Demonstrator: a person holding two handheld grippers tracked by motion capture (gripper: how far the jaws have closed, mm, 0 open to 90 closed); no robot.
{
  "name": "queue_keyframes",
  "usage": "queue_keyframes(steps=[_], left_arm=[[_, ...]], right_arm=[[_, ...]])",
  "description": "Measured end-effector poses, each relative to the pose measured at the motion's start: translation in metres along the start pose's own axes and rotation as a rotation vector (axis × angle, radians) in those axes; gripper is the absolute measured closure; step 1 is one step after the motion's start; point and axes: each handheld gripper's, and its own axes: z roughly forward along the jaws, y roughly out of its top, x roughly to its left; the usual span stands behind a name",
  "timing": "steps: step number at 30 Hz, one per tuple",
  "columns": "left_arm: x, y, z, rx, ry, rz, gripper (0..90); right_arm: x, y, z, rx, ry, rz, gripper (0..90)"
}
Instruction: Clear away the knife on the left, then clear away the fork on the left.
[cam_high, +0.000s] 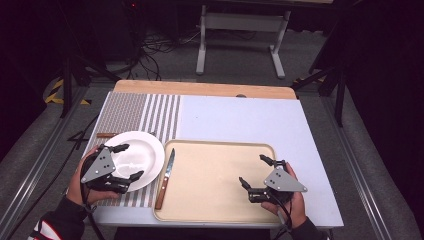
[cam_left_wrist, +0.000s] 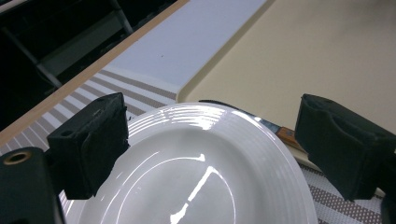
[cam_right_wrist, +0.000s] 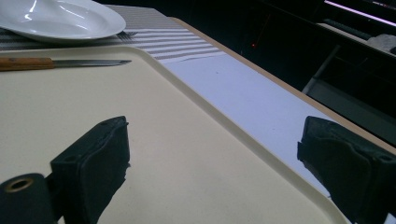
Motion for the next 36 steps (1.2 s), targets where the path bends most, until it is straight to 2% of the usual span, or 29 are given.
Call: queue_keyframes(steps=[3,6,11,13,15,21,24,26,28,36], left_arm=[[0.002,-0.003,-0.004,-0.003,0.01,-0.018,10.9],[0.005,-0.003,-0.008,0.004,0.026,-0.016,13.2],[0.013,-0.005,-0.014,-0.009,0.057,-0.05,13.3],[0.017,-0.007,-0.016,-0.018,0.053,-0.057,12.6],[0.022,-0.01,-0.017,-0.016,0.069,-0.068,12.2],[0.035,-0.016,-0.015,-0.017,0.079,-0.103,10.7],[0.042,-0.015,-0.013,-0.016,0.085,-0.103,9.8],[0.049,-0.014,-0.014,-0.035,0.071,-0.124,8.8],[0.055,-0.014,-0.013,-0.03,0.071,-0.135,8.4],[0.097,-0.019,-0.013,0.035,0.105,-0.154,7.2]], right_arm=[[-0.001,0.0,0.002,0.001,0.001,0.0,9.5],[0.0,0.0,0.003,-0.001,0.008,-0.005,9.5],[0.001,0.001,0.002,-0.014,0.021,-0.005,9.4],[0.0,0.001,0.002,-0.01,0.02,-0.002,9.4],[-0.001,0.0,0.002,-0.008,0.016,0.002,9.4],[-0.002,-0.002,-0.001,-0.011,0.008,0.008,9.3],[-0.001,-0.004,-0.005,-0.005,0.006,0.014,9.2],[0.001,-0.005,-0.008,0.004,-0.003,0.01,9.2],[0.001,-0.006,-0.01,0.005,-0.007,0.017,9.2],[0.0,-0.005,-0.013,-0.002,-0.036,0.025,9.2]])
